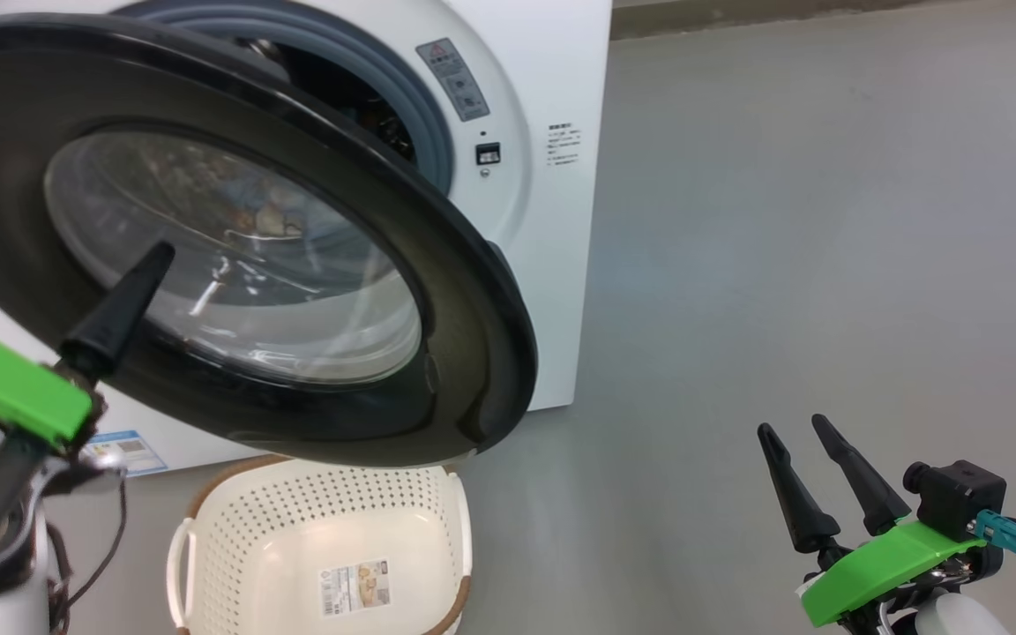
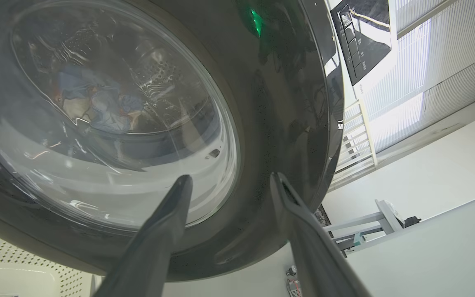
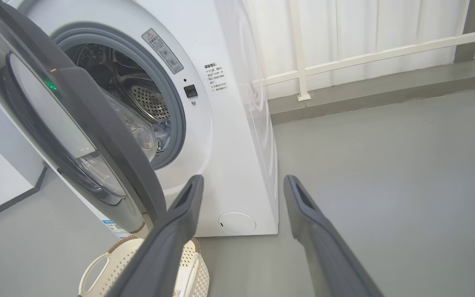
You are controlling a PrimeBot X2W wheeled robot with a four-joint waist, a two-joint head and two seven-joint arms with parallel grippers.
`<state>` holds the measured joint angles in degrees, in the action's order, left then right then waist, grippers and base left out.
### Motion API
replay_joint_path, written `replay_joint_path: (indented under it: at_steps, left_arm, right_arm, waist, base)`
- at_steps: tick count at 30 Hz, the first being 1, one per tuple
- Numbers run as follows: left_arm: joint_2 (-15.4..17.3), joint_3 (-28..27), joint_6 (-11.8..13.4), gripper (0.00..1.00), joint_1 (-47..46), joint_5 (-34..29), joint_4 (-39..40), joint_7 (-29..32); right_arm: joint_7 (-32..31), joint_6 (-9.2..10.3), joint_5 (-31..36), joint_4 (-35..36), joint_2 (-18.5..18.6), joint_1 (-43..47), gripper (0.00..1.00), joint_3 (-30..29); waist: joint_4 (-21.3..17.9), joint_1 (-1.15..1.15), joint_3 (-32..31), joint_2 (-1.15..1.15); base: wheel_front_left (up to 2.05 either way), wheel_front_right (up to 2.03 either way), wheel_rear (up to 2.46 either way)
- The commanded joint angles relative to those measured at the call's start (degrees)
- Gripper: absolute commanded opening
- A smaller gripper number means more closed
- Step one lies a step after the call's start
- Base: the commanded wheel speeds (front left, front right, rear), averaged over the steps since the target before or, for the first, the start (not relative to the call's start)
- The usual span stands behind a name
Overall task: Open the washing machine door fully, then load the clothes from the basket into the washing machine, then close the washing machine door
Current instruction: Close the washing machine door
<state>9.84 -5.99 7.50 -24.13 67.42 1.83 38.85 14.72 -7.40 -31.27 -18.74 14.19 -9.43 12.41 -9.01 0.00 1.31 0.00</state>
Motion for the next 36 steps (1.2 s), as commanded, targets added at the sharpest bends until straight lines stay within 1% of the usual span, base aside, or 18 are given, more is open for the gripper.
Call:
replay_joint_path:
  at_steps: [1,3,5,10,16,20,21,24,27,31,36]
  left_arm:
    - [3.21,-1.2,-2.3,1.0,0.71,-2.28,2.38,-1.25]
    - [4.92,-0.15,-5.23,1.0,2.5,-5.51,3.05,-3.01]
    - [5.12,0.1,-6.91,1.0,4.15,-6.96,3.09,-4.8]
    - [5.24,-0.09,-9.61,1.0,7.68,-10.02,3.34,-9.26]
    - [6.31,-0.4,-12.08,1.0,12.3,-16.25,3.43,-16.77]
    - [6.28,-0.56,-13.16,1.0,15.33,-19.87,3.21,-22.8]
    - [6.28,-0.56,-13.16,1.0,15.33,-19.87,3.21,-22.8]
    - [6.15,-0.42,-13.72,1.0,17.34,-22.56,2.79,-27.61]
    - [4.98,-0.57,-14.12,1.0,19.13,-22.84,1.9,-31.82]
    - [4.95,-0.6,-14.4,1.0,21.75,-25.22,0.51,-37.04]
    - [3.61,-0.45,-14.55,1.0,24.92,-27.71,-1.44,-43.75]
  right_arm:
    - [0.28,-0.09,0.13,1.21,0.69,-0.09,1.0,1.17]
    - [0.28,-0.09,0.08,1.31,0.76,0.02,1.0,1.05]
    - [0.28,-0.09,0.05,1.39,0.8,0.14,1.0,1.05]
    - [0.28,-0.09,0.09,1.57,0.85,0.46,1.0,0.94]
    - [0.28,-0.09,0.18,1.8,0.84,0.6,1.0,0.77]
    - [0.28,-0.09,0.09,2.06,1.08,0.83,1.0,0.48]
    - [0.28,-0.09,0.09,2.06,1.08,0.83,1.0,0.48]
    - [0.28,-0.09,0.15,2.37,1.24,0.99,1.0,0.17]
    - [0.28,-0.09,0.31,2.6,1.37,0.93,1.0,-0.06]
    - [0.28,-0.09,0.5,2.98,1.52,0.94,1.0,-0.38]
    - [0.28,-0.09,0.62,3.24,1.75,1.13,1.0,-0.7]
  waist:
    - [1.0,0.0,-0.56,0.0]
    - [1.51,0.0,-0.64,0.0]
    - [1.96,0.0,-0.73,0.0]
    - [3.06,0.0,-0.88,0.0]
    - [3.65,0.0,-1.01,0.0]
    - [3.91,0.0,-0.97,0.0]
    - [3.91,0.0,-0.97,0.0]
    - [4.11,0.0,-0.81,0.0]
    - [4.25,0.0,-0.71,0.0]
    - [4.4,0.0,-0.65,0.0]
    - [4.47,0.0,-0.68,0.0]
  base:
    - [0.0,0.0,0.0]
    - [0.0,0.0,0.0]
    - [0.0,0.0,0.0]
    - [0.0,0.0,0.0]
    - [0.0,0.0,0.0]
    - [0.0,0.0,0.0]
    - [0.0,0.0,0.0]
    - [0.0,0.0,0.0]
    - [0.0,0.0,0.0]
    - [0.0,0.0,0.0]
    - [0.0,0.0,0.0]
